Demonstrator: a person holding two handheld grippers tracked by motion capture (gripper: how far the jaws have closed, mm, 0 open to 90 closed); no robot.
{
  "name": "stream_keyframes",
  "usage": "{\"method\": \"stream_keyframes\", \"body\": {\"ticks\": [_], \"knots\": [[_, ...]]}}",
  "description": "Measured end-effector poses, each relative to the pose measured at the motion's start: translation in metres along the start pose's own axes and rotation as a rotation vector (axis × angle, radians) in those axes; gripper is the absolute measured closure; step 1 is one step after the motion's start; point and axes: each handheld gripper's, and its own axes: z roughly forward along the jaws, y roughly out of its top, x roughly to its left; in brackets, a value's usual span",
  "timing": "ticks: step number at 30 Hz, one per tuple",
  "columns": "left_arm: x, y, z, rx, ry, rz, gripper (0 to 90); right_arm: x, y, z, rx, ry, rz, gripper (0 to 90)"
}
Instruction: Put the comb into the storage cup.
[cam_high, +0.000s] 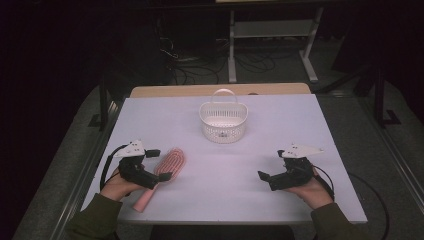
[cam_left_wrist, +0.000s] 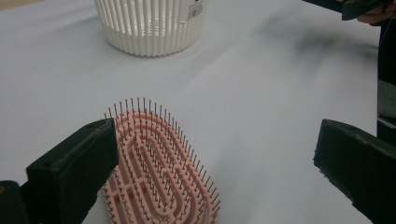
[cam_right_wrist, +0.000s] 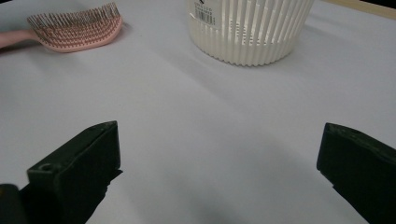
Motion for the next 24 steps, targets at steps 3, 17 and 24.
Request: {"method": "stream_keyframes", "body": {"ticks": [3, 17, 24], "knots": [[-0.0001, -0.0001, 0.0004, 0.005, -0.001, -0.002, 0.0, -0.0002, -0.0002, 0.0004, 0.003, 0.003, 0.000, 0.0], [-0.0022, 0.0011, 0.0004, 0.016, 0.002, -0.004, 1.6, -0.0012, -0.0006, 0.0027, 0.017, 0.005, 0.005, 0.0], [-0.0021, 0.0020, -0.0010, 0.015, 0.005, -0.015, 6.1, -0.0011, -0.0002, 0.0016, 0.016, 0.001, 0.007, 0.0]]}}
